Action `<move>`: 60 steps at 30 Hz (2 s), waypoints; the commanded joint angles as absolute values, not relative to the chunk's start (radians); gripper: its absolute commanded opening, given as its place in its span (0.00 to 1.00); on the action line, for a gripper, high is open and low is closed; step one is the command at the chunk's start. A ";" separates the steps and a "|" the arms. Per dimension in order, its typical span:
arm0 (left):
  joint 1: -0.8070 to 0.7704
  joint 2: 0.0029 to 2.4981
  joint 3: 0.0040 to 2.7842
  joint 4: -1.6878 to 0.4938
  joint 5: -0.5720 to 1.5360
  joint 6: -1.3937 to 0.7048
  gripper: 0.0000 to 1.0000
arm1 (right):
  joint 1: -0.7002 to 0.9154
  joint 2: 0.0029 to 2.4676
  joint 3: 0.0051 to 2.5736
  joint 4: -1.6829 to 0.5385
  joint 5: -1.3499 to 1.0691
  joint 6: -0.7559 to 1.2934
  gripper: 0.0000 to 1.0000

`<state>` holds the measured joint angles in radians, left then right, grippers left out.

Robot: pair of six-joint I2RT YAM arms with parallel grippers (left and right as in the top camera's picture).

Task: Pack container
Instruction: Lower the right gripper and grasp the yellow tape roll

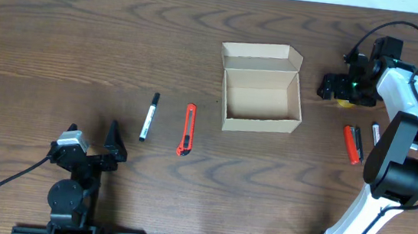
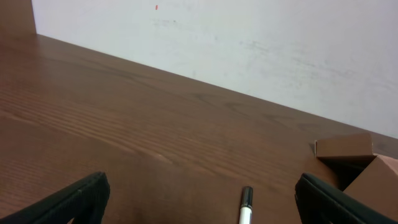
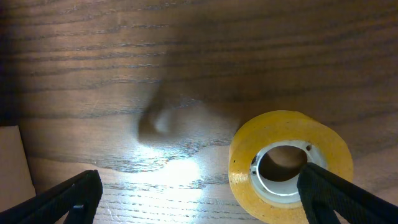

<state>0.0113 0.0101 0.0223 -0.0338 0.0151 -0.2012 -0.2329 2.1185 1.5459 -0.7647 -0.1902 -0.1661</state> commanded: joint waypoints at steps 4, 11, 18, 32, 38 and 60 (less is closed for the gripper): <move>0.013 0.004 0.005 -0.077 -0.010 -0.179 0.95 | -0.238 2.129 1.554 -0.763 -0.191 -0.181 0.99; 0.012 0.004 0.005 -0.077 -0.010 -0.179 0.95 | -0.238 2.129 1.544 -0.756 -0.191 -0.181 0.99; 0.012 0.004 0.005 -0.077 -0.010 -0.179 0.95 | -0.238 2.129 1.541 -0.752 -0.187 -0.181 0.99; 0.012 0.004 0.005 -0.077 -0.010 -0.179 0.95 | -0.238 2.129 1.477 -0.710 -0.187 -0.181 0.99; 0.012 0.004 0.005 -0.077 -0.010 -0.179 0.95 | -0.238 2.129 1.477 -0.702 -0.187 -0.181 0.88; 0.012 0.004 0.005 -0.077 -0.010 -0.179 0.95 | -0.238 2.129 1.477 -0.691 -0.184 -0.154 0.01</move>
<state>0.0113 0.0101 0.0223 -0.0338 0.0151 -0.2012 -0.2329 2.1193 1.4849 -0.6933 -0.1841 -0.1677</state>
